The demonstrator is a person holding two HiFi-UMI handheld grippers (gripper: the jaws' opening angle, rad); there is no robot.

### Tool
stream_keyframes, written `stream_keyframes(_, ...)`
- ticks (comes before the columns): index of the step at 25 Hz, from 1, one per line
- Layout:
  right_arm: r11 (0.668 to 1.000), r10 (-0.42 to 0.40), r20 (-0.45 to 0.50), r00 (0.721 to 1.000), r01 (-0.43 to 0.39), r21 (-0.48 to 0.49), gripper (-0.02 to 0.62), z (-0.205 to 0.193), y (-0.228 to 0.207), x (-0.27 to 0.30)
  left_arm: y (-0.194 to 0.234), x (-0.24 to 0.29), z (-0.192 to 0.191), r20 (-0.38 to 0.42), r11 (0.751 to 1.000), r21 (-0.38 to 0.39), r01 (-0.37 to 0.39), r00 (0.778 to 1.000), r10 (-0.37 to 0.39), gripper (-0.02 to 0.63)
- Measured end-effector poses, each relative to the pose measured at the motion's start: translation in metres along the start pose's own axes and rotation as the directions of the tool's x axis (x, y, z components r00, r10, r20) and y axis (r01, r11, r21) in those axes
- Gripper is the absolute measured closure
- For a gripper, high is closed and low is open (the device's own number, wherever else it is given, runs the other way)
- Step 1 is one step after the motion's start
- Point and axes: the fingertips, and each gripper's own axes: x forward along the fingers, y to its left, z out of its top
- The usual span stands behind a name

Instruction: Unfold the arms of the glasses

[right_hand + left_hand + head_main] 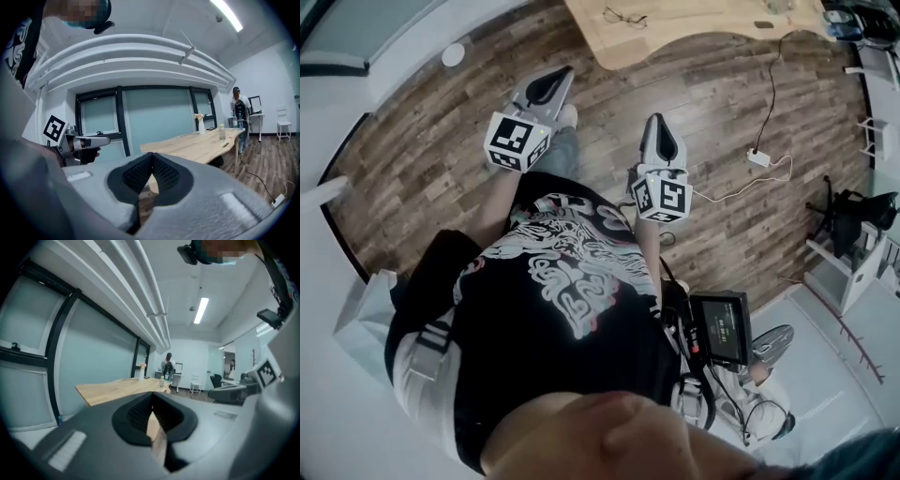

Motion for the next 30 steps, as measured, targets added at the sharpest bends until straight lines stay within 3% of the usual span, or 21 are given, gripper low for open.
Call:
stream_keyframes(8,0.997,-0.035,-0.012,0.999,0.034,-0.071,0.597,0.034,-0.041,0.146,0.088,0.115,0.033,0.004,0.982,0.189,0.02,1.0,-0.021,0.617)
stream_keyframes(15,0.998,-0.028,-0.047,0.999,0.025,-0.061,0.597,0.039,-0.052,0.218,0.144,0.168,0.03,-0.021,0.989,0.15,0.009,1.0,-0.006,0.617)
stream_keyframes(19,0.996,-0.027,-0.075,0.997,0.021,-0.087,0.596,0.038,-0.053,0.237,0.148,0.189,0.031,-0.037,0.982,0.184,0.051,0.998,-0.045,0.617)
stream_keyframes(25,0.992,-0.026,-0.108,0.994,0.013,-0.126,0.595,0.033,-0.05,0.255,0.15,0.212,0.028,-0.048,0.979,0.174,0.103,0.994,-0.096,0.617)
stream_keyframes(30,0.984,0.01,-0.161,0.987,-0.039,-0.174,0.595,0.018,-0.045,0.269,0.158,0.223,0.015,-0.071,0.984,0.151,0.099,0.993,-0.089,0.617)
